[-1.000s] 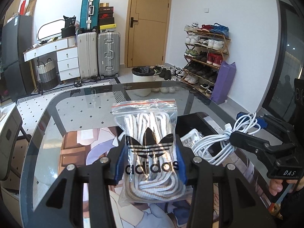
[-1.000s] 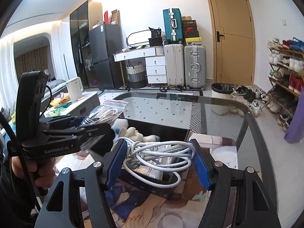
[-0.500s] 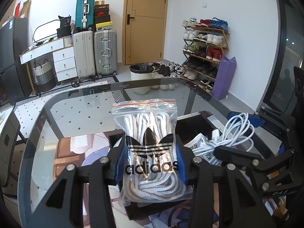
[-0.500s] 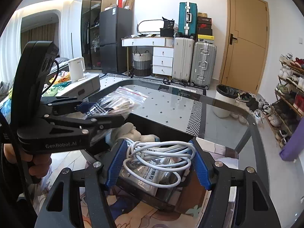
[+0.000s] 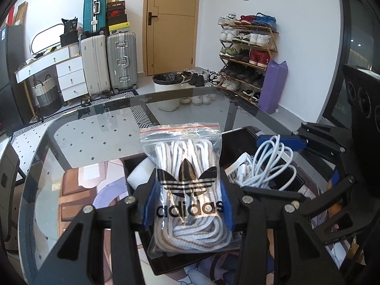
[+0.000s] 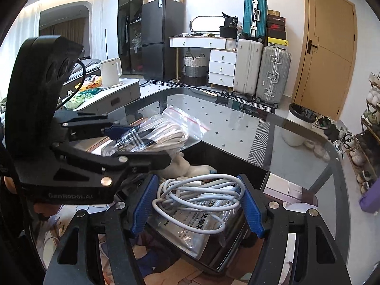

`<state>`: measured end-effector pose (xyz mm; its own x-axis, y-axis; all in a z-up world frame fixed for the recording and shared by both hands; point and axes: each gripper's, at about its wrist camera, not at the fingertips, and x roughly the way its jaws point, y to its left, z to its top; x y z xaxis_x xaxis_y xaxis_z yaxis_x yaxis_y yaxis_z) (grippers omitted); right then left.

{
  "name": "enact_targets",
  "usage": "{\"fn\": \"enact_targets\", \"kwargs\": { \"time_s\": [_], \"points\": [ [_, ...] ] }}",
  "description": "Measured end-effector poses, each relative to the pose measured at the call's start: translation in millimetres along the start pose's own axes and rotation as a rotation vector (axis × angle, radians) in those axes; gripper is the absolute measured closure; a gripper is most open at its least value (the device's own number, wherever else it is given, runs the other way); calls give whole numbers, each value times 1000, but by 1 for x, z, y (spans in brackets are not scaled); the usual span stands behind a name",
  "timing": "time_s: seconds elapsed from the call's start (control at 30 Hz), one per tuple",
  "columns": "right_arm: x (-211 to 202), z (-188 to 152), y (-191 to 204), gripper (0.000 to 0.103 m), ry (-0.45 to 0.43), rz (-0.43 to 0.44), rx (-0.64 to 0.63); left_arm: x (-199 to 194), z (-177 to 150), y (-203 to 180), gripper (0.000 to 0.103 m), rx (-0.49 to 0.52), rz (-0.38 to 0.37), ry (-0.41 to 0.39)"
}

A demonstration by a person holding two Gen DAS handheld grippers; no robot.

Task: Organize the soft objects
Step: 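Open the right tool to drop the cable into the box while the left tool drops the lace bag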

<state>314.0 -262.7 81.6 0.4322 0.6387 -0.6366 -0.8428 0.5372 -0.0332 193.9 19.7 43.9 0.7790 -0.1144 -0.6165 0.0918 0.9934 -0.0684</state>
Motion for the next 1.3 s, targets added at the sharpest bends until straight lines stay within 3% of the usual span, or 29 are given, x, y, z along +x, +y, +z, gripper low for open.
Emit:
{"fn": "enact_targets", "kwargs": {
  "time_s": [0.07, 0.2, 0.33, 0.57, 0.67, 0.73, 0.77, 0.87, 1.3],
  "points": [
    [1, 0, -2, 32, -10, -10, 1, 0, -1, 0, 58, 1, 2, 3],
    [-11, -2, -2, 11, -51, -55, 9, -1, -3, 0, 57, -6, 0, 7],
    [-23, -2, -5, 1, -81, -87, 24, 1, -6, 0, 50, -11, -1, 21],
    [-42, -13, -16, 1, -97, -77, 111, -5, -12, 1, 34, -35, 6, 11],
    [-50, -23, -20, 1, -104, -72, 145, -15, -14, -1, 21, -28, -3, -12],
    [-55, -28, -21, 1, -109, -74, 165, -24, -17, -3, 2, -22, 25, -39],
    [-56, -29, -22, 1, -110, -73, 172, -28, -18, -4, 0, -21, 41, -58],
    [-61, -36, -19, 1, -115, -73, 197, -41, -21, -2, 0, -37, 52, -101],
    [-67, -46, 3, 1, -144, -50, 207, -60, -48, 10, 0, -123, 114, -141]
  ]
}}
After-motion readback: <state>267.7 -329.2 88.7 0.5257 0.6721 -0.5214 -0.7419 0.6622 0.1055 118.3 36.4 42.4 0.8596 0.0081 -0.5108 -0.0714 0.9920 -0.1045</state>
